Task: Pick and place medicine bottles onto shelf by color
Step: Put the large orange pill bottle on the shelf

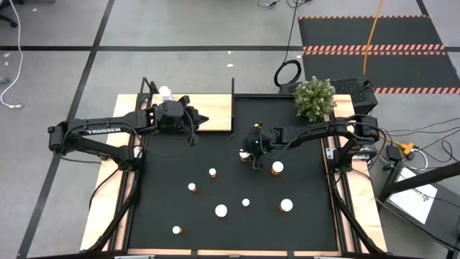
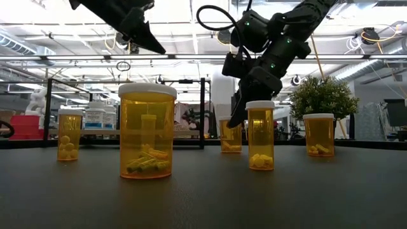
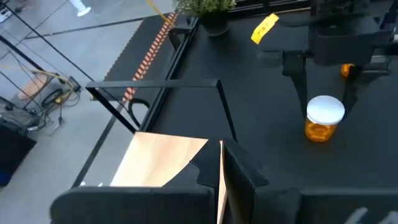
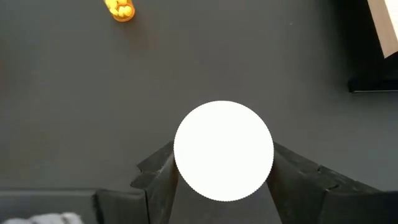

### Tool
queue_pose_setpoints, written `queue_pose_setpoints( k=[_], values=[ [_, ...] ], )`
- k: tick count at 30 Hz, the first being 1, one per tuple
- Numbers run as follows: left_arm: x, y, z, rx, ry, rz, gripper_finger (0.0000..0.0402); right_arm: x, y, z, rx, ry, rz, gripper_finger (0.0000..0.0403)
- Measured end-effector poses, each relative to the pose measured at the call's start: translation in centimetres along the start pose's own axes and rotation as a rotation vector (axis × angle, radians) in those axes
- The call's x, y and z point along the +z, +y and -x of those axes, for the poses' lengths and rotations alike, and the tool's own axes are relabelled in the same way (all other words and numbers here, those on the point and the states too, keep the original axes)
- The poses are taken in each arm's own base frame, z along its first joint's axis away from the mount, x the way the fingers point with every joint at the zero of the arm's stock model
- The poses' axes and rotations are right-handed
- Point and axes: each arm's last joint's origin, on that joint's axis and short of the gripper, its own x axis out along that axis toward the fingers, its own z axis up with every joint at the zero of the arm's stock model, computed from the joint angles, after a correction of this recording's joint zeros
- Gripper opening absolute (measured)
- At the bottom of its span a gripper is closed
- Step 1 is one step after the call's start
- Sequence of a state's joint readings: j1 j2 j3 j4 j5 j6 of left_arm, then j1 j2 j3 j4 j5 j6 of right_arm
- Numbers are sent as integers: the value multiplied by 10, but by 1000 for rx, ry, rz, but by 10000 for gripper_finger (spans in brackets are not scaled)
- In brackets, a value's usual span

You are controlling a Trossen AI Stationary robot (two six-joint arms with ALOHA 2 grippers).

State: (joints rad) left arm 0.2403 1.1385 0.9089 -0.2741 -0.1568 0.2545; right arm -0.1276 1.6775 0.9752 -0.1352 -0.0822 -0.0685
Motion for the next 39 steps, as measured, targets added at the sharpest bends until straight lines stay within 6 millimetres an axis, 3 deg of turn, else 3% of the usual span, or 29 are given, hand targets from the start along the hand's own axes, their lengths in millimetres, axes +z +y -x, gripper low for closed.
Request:
queue_pose_setpoints(
  k=[4, 7, 16, 21, 28, 39],
  values=[
    [2, -7, 1, -42, -13, -16, 22, 0, 0, 0, 0, 0, 0, 213],
    [4, -14, 2, -125, -36, -17, 44, 1, 0, 2, -1, -7, 1, 213],
    [13, -40, 9, -228, -105, 0, 221, 13, 5, 28, 0, -99, -45, 214],
    [14, -46, 10, -250, -109, 11, 282, 15, 9, 33, 4, -116, -28, 214],
    [23, -54, -19, -263, -37, 16, 294, 15, 9, 33, -1, -120, -1, 214],
    [31, -80, -100, -308, 266, -46, 294, 15, 9, 33, -25, -113, 51, 214]
  ],
)
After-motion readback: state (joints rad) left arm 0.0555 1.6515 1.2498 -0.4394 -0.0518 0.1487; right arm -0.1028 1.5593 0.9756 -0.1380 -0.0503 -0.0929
